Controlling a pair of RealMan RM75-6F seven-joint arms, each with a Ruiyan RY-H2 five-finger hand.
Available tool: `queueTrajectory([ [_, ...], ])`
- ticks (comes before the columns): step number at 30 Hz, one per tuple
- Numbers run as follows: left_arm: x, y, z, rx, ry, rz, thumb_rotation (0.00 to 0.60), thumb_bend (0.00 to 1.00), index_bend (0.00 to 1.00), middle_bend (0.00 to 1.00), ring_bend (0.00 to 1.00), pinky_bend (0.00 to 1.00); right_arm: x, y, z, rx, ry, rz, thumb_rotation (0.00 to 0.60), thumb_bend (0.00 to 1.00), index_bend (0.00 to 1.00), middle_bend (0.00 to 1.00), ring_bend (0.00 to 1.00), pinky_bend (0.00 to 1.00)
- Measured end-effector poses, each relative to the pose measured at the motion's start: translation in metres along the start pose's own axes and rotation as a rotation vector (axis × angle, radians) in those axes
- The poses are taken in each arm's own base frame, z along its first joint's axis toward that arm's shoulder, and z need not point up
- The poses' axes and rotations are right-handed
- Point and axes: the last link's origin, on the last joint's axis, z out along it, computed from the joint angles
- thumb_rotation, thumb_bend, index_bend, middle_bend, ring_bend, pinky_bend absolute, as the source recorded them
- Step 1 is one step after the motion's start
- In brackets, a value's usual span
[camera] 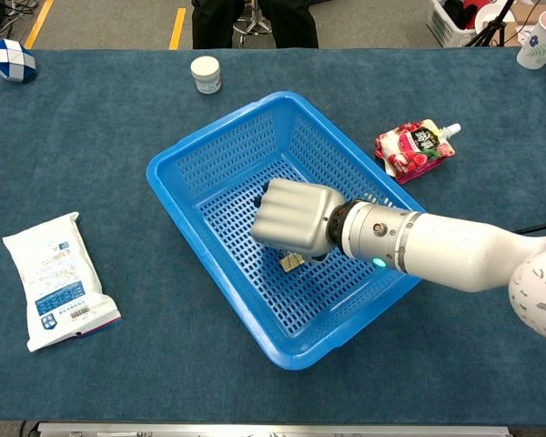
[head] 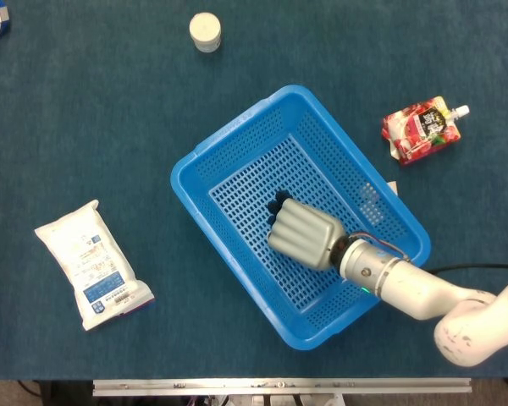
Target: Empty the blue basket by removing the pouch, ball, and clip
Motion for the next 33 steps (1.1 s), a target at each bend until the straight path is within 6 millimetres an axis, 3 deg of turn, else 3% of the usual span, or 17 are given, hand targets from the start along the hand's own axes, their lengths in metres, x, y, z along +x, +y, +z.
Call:
queueTrajectory([
  [27, 0.002, -0.003, 0.003, 0.007, -0.006, -0.001, 0.6, 0.0, 0.06, 0.0, 0.0, 0.0, 0.015, 0.006, 0.011, -0.053, 0.031, 0.048, 0.6, 0.16, 0.49, 0.45, 0.26, 0.28],
  [33, 0.002, -0.005, 0.003, 0.01, -0.004, 0.001, 0.6, 0.0, 0.06, 0.0, 0.0, 0.0, 0.011, 0.005, 0.013, -0.052, 0.012, 0.028, 0.6, 0.16, 0.49, 0.45, 0.26, 0.28],
])
